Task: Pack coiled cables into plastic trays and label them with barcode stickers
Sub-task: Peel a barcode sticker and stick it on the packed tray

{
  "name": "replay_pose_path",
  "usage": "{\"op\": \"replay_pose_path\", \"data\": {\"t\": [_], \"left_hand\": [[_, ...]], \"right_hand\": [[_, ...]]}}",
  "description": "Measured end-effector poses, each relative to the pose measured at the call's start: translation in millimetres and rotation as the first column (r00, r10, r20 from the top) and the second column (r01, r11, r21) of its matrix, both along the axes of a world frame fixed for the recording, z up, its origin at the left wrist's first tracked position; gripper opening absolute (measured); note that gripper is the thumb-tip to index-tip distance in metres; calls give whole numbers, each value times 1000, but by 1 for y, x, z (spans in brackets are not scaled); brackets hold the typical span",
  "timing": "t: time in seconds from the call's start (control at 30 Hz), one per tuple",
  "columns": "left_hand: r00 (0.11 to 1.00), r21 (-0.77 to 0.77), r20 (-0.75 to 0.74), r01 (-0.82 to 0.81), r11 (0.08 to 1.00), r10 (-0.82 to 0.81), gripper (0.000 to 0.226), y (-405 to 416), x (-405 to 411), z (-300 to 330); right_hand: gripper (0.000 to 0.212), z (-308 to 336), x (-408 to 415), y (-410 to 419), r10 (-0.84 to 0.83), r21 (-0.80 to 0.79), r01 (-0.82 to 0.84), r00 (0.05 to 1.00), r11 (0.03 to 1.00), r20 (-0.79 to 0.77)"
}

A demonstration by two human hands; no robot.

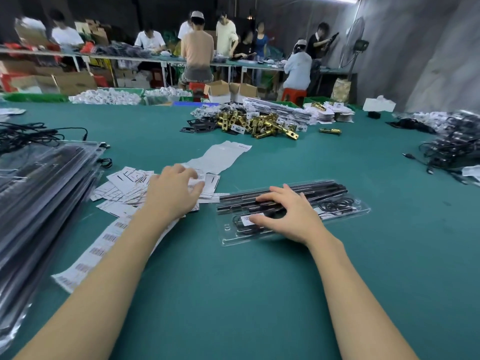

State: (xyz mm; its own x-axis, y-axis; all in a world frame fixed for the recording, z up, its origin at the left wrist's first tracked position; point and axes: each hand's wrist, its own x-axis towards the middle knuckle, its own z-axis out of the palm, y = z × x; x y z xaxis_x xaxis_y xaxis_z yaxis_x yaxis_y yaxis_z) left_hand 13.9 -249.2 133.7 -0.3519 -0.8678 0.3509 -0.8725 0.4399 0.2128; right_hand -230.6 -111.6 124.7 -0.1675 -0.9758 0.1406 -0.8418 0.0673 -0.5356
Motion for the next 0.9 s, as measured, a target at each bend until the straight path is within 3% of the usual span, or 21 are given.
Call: {"op": "replay_pose_path", "data": {"t": [0.1, 0.23, 0.43, 0.73, 0.83, 0.9], "left_hand": [[982, 24, -122, 147, 989, -143, 37, 2, -12, -18], [987, 118, -100, 138, 983, -127, 35, -5, -10, -38], [989, 84, -119, 98, 992, -87, 34, -4, -11, -43], [986, 85, -154, 84, 993, -70, 33, -2, -13, -43], [985, 71, -158, 85, 994, -73, 33, -2, -13, -44], [985, 67, -157, 84, 994, -73, 33, -3, -14, -45]], "right_hand": [[54, 3, 2, -17, -98, -11, 97, 992, 995, -81], [25, 1, 32, -26, -319, -282, 277, 941, 919, -115], [42, -8, 50, -54, -317, -59, 312, 940, 948, -124], [30, -8, 22, -150, -265, -108, 263, 964, 959, -7], [28, -4, 14, -170, -206, -120, 200, 977, 972, -45], [29, 3, 12, -177, -224, -94, 211, 962, 973, -159]]}}
